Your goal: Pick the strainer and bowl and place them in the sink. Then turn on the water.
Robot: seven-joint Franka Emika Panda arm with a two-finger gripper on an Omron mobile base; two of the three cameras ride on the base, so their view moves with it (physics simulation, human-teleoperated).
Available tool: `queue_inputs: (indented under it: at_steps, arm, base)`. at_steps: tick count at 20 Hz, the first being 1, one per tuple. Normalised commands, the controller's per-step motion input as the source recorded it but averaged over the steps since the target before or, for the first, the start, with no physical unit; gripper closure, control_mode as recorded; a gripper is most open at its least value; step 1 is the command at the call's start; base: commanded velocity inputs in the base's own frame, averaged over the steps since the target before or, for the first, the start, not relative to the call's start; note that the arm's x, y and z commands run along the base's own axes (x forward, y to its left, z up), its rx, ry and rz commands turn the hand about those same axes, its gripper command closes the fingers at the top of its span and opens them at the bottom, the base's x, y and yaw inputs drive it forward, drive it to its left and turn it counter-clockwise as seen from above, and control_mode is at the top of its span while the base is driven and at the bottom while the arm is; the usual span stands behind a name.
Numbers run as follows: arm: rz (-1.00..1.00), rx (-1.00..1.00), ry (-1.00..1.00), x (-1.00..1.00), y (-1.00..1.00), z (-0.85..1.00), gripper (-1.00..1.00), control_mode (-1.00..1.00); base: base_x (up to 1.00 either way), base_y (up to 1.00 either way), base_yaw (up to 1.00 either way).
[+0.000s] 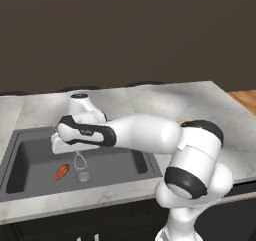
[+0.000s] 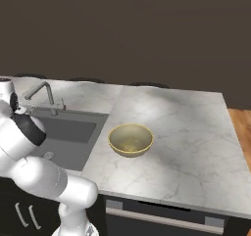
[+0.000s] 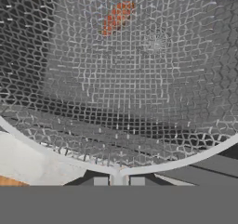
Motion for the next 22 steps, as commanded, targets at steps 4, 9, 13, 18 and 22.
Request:
queue_inputs:
  at_steps: [4, 9, 13, 18, 22]
  arm:
    - [0.00, 0.00, 0.00, 0.18, 0.38, -0.53, 1.00, -1.00]
    - [0.00, 0.00, 0.00, 0.20, 0.45, -0.43, 1.00, -1.00]
    - [0.00, 0.00, 0.00, 0.37, 0.44, -0.22, 1.00, -1.00]
    - [0.00, 0.00, 0.00, 0.40, 0.41, -0.20, 1.00, -1.00]
    - [0.00, 0.00, 0.00, 0.42, 0.33, -0.16, 1.00, -1.00]
  base:
    - [0.00, 0.00, 0.00]
    - [0.00, 0.00, 0.00]
    - [0.00, 0.00, 0.00]
    - [0.00, 0.00, 0.00]
    - [0.00, 0.00, 0.00]
